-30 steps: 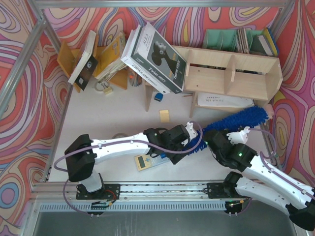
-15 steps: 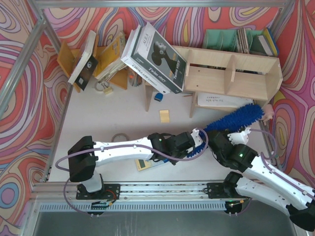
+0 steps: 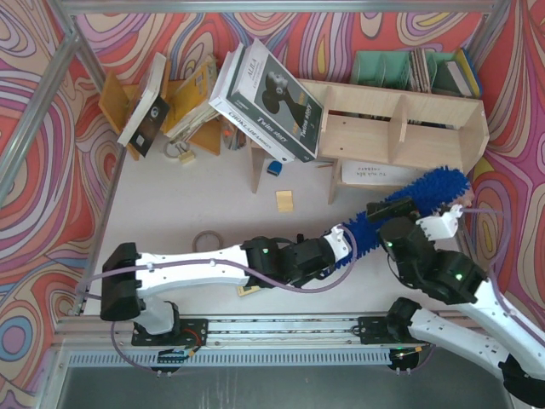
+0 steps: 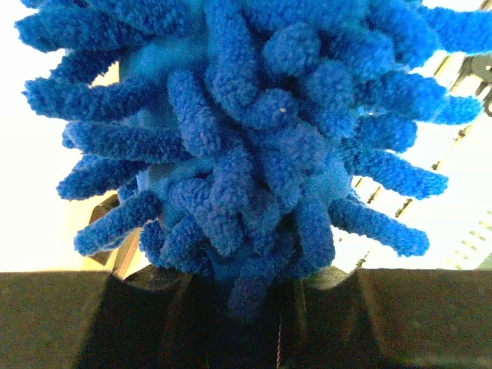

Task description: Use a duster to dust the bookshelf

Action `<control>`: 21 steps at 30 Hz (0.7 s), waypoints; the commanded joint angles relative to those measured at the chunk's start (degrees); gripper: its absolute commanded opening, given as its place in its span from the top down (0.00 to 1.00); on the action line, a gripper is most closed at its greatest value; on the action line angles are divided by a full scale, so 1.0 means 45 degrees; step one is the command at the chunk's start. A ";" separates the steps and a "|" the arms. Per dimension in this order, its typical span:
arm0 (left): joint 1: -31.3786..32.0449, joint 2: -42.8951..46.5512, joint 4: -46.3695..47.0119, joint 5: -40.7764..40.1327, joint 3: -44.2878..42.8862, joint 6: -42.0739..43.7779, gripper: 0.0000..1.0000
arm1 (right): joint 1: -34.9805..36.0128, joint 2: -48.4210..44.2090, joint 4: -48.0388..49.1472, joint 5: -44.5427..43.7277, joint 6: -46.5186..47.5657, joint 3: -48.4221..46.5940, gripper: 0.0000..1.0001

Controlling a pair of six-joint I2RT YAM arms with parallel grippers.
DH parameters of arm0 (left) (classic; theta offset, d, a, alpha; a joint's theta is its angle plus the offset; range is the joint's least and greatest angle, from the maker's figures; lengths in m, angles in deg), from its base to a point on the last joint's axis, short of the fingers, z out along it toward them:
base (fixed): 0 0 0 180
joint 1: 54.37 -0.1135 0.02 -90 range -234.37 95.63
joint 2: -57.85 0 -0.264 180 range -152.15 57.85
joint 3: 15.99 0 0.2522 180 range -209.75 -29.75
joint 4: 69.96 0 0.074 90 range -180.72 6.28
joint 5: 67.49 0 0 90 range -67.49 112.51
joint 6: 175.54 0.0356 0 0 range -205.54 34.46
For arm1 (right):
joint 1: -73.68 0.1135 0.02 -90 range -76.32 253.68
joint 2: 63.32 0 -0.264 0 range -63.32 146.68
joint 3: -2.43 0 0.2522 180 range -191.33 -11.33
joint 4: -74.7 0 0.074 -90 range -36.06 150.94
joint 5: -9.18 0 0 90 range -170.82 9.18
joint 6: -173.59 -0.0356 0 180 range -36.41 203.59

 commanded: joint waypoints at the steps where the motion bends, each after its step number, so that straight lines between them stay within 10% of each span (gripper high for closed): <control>1: 0.0453 0.1299 -0.0265 -0.1054 0.0402 -0.0446 1.00 | -0.0005 -0.0425 0.1870 -0.1045 0.5427 -0.1476 0.14; 6: 0.1026 0.2239 -0.0373 -0.1889 0.0430 -0.1127 1.00 | -0.0002 -0.0161 0.4678 0.0400 1.1696 -0.2543 0.10; 21: 0.0932 0.2940 -0.0694 -0.6699 -0.1703 -0.3142 1.00 | 0.0001 -0.2050 1.1407 0.3879 1.9162 0.0249 0.05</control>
